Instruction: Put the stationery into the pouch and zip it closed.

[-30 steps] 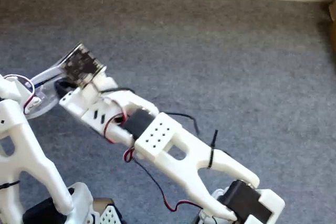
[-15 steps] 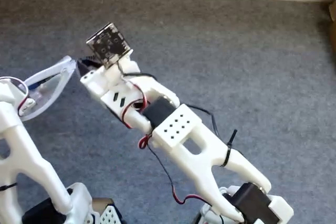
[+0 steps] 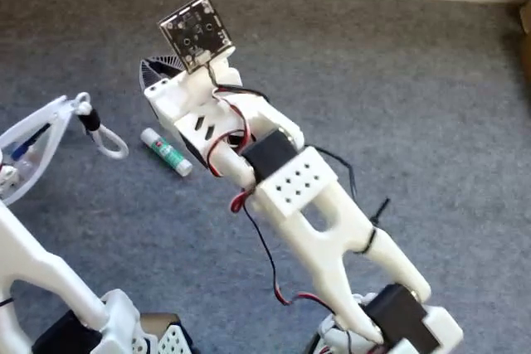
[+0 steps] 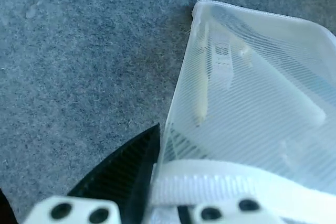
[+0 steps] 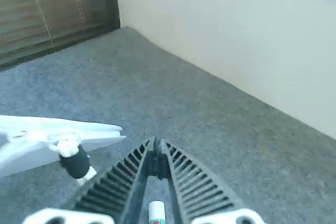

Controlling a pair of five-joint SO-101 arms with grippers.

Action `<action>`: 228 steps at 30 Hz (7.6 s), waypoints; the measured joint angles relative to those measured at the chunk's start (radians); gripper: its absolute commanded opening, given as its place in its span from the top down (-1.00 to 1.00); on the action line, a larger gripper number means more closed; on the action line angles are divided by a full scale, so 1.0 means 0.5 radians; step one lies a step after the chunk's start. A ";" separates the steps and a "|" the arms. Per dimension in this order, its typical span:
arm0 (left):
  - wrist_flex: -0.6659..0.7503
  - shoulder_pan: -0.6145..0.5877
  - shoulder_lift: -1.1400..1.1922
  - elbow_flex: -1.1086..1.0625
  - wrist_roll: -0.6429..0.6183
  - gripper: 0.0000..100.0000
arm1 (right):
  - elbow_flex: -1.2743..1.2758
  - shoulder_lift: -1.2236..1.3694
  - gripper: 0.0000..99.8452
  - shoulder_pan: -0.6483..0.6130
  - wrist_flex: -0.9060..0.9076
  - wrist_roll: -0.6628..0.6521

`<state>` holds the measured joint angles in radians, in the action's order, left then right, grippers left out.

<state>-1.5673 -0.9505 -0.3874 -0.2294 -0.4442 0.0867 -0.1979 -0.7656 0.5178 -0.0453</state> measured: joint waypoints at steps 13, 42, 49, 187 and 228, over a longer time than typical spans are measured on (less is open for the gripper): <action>0.021 -0.071 0.000 0.000 -0.034 0.99 | -0.644 0.651 0.98 0.058 0.381 0.000; 0.021 -0.077 0.000 0.000 -0.034 0.99 | -1.654 1.771 0.76 0.025 0.868 0.000; 0.021 -0.077 0.000 0.000 -0.034 0.99 | -1.654 1.881 0.76 -0.055 0.868 0.000; 0.037 -0.037 0.000 0.000 -0.034 0.99 | -1.559 2.035 0.99 0.242 2.326 -0.298; 0.037 -0.037 0.000 0.000 -0.034 0.99 | -1.519 1.979 0.99 0.221 2.446 -0.368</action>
<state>-1.5489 -0.9689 -0.3874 -0.2294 -0.4611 -0.6728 0.7917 -0.6552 1.7407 -0.2294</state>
